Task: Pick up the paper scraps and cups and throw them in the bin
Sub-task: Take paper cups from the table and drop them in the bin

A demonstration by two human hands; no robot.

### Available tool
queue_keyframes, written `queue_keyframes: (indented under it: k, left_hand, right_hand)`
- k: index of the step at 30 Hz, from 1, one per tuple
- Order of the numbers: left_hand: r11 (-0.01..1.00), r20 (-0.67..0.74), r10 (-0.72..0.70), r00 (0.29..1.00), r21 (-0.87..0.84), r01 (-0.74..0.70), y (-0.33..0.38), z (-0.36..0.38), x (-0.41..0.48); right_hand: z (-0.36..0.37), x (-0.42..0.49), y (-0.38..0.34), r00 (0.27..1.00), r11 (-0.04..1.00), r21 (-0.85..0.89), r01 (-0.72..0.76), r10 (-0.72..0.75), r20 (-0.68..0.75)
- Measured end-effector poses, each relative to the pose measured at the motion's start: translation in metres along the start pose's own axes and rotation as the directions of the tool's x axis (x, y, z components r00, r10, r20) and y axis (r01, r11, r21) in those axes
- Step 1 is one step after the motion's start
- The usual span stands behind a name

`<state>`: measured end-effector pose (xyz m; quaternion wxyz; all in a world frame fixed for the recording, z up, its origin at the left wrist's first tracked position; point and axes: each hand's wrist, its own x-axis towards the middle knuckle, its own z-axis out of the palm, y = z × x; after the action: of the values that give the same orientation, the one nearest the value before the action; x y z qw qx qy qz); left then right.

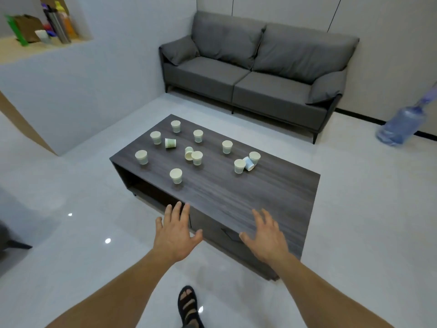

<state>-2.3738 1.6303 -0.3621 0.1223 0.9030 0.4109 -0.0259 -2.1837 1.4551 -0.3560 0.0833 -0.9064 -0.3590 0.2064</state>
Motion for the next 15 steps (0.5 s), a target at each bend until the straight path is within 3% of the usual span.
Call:
queue_keyframes:
  k: [8, 15]
  left_hand:
    - [0.991, 0.057, 0.132, 0.990, -0.021, -0.132, -0.008, -0.039, 0.150]
    - [0.982, 0.133, 0.188, 0.973, -0.026, -0.187, 0.002, -0.032, 0.243]
  right_hand:
    - [-0.026, 0.110, -0.022, 0.993, 0.994, 0.012, -0.113, 0.113, 0.041]
    - [-0.037, 0.217, -0.013, 0.980, 0.983, 0.028, -0.180, 0.177, 0.087]
